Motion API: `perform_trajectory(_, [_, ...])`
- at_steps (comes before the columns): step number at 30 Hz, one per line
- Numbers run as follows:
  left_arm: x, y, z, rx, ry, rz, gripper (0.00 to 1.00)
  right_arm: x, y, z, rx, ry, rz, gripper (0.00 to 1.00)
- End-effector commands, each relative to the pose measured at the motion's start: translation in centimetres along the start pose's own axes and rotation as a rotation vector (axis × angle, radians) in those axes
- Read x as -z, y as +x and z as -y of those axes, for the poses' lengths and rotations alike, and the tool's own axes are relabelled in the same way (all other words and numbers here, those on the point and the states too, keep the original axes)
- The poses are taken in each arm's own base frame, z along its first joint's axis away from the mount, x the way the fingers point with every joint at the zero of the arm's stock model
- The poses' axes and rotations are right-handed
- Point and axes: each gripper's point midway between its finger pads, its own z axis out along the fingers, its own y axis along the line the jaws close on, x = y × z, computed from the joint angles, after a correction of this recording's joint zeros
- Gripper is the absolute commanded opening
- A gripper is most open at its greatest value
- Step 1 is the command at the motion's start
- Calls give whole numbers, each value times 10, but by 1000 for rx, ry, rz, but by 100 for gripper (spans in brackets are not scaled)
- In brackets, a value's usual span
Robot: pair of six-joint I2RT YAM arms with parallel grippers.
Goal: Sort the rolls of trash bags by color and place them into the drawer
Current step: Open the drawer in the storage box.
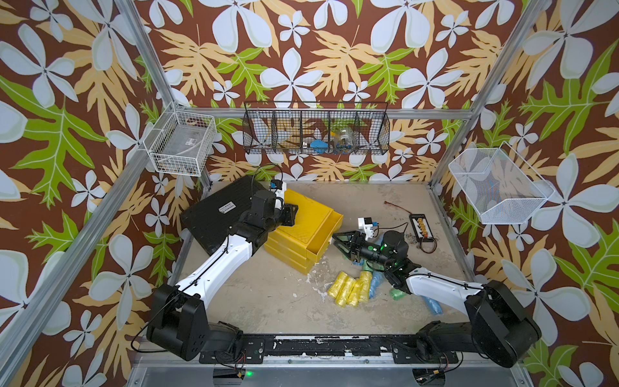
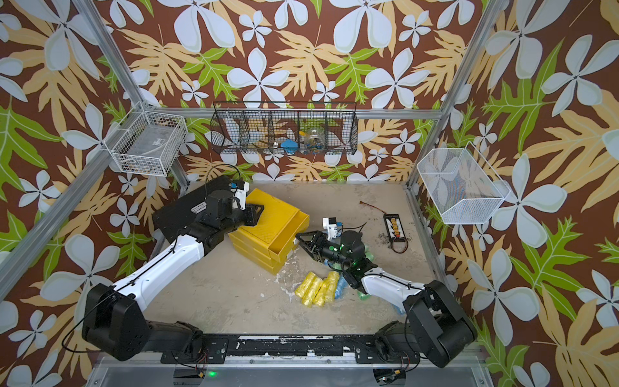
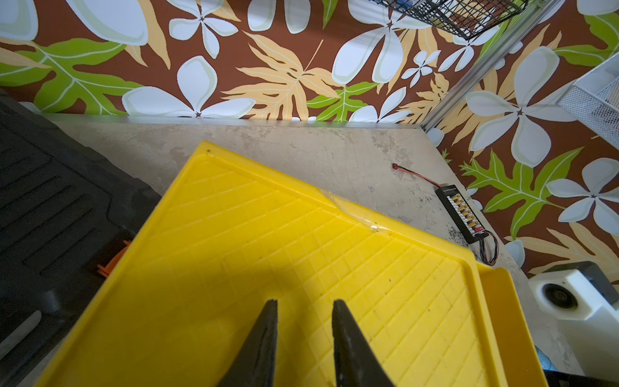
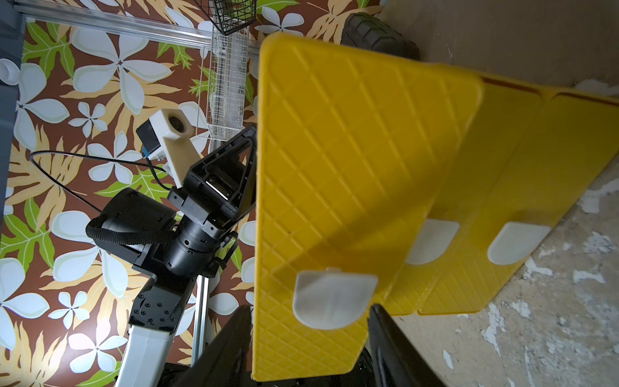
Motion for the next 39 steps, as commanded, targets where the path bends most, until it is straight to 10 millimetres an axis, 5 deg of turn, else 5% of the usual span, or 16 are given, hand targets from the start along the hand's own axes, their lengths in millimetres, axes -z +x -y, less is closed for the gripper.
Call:
perform_trajectory(1, [-1,42,-13,26,-48,-161,32,-2,-2,-13,24,-50,2,57])
perform_trajectory(27, [-1,46,-15,19,-54,-174,32,-10,-5,4,-4,-48,6,55])
perform_trajectory(39, [1,48,-16,21,-56,-178,32,-10,-9,-1,-10,-86,32,41])
